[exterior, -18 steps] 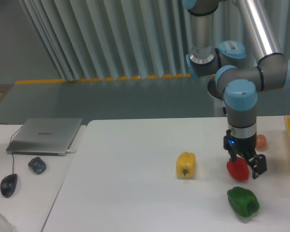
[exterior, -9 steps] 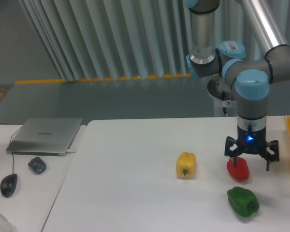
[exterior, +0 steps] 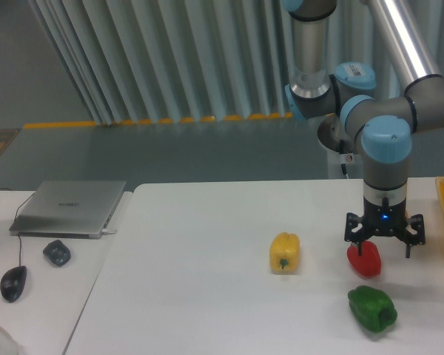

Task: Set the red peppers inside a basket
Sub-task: 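Open the gripper around the red pepper and close on it, then lift the red pepper up from the table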

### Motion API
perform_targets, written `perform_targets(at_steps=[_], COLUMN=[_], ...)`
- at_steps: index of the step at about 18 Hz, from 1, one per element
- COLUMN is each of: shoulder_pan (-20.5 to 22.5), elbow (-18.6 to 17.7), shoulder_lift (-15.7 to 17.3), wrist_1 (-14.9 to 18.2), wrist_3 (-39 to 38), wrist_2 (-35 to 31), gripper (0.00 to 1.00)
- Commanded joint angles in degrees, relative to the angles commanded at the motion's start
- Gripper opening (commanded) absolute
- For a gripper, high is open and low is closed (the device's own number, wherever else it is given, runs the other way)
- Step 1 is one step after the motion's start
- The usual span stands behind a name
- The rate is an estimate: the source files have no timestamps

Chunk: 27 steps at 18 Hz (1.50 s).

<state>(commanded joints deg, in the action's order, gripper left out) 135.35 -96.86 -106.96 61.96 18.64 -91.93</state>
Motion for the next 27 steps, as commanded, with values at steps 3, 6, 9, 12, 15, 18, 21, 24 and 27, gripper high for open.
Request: perform_targets(at_steps=[3, 6, 9, 12, 15, 18, 21, 24, 27], shoulder_pan=[-2.6, -3.0, -3.1, -3.2, -3.2, -3.2, -3.3, -3.3, -3.9], elbow=[0.1, -0.3, -1.1, -1.3, -1.1, -1.2, -1.2, -1.4, -1.5], shoulder_lift=[-0.4, -0.9, -1.2, -1.6, -1.9, -2.1, -2.5, -2.9, -3.3], wrist_1=[0.0, 0.0, 0.0, 0.0, -0.1, -0.2, -0.3, -0.3, -0.3], wrist_3=[-3.8, -4.7, -4.7, -4.7, -4.4, -4.3, -4.6, -4.4, -4.5], wrist_2=[-0.2, -0.7, -0.9, -1.6, -2.7, -2.8, -2.8, -3.2, -4.4], gripper=[1.0, 1.0, 1.0, 1.0, 1.0, 1.0, 1.0, 1.0, 1.0])
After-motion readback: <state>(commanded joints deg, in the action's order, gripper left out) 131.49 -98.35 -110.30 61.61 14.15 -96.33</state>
